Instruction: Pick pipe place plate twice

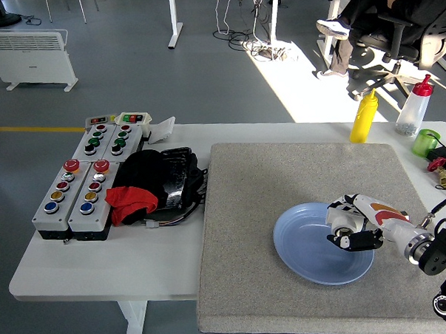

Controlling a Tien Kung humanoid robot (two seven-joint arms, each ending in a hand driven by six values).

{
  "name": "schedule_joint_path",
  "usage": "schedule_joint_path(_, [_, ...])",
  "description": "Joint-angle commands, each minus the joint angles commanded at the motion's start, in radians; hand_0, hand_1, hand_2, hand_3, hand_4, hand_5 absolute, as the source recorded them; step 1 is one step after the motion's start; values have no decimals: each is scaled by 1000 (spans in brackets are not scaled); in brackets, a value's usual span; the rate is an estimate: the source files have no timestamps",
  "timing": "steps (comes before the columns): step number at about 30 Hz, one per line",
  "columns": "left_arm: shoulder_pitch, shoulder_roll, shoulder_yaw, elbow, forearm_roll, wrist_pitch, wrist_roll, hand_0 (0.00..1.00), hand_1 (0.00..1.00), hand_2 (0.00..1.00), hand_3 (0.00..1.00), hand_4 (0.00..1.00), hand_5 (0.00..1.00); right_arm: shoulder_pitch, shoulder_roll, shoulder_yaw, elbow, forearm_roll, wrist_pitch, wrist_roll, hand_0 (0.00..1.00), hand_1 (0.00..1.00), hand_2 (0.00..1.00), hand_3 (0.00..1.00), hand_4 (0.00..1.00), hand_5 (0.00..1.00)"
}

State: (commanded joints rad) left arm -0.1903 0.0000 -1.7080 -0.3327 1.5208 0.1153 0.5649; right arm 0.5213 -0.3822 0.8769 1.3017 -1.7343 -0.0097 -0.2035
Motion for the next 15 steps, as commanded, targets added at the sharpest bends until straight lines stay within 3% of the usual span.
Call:
schedule_joint_path(5, [0,0,3,0,-6,3,-2,683,675,708,660,394,998,12,0,-23,-28,-34,30,-18,824,746,737,732,627,314])
schedule_joint_path(6, [0,0,3,0,-6,3,-3,683,674,705,661,394,998,12,0,-24,-29,-36,31,-19,962,875,933,856,703,337])
schedule_joint_path(11, [0,0,1,0,-3,2,-3,683,674,705,661,394,998,13,0,-19,-38,-57,40,-16,962,875,933,856,703,337])
schedule_joint_path(12, [0,0,1,0,-3,2,-3,683,675,707,660,394,998,13,0,-18,-38,-58,39,-14,998,919,993,947,792,376])
schedule_joint_path(15, [1,0,-2,-1,1,2,-1,683,675,707,660,394,998,9,-1,-10,-34,-55,24,5,998,919,993,947,792,376])
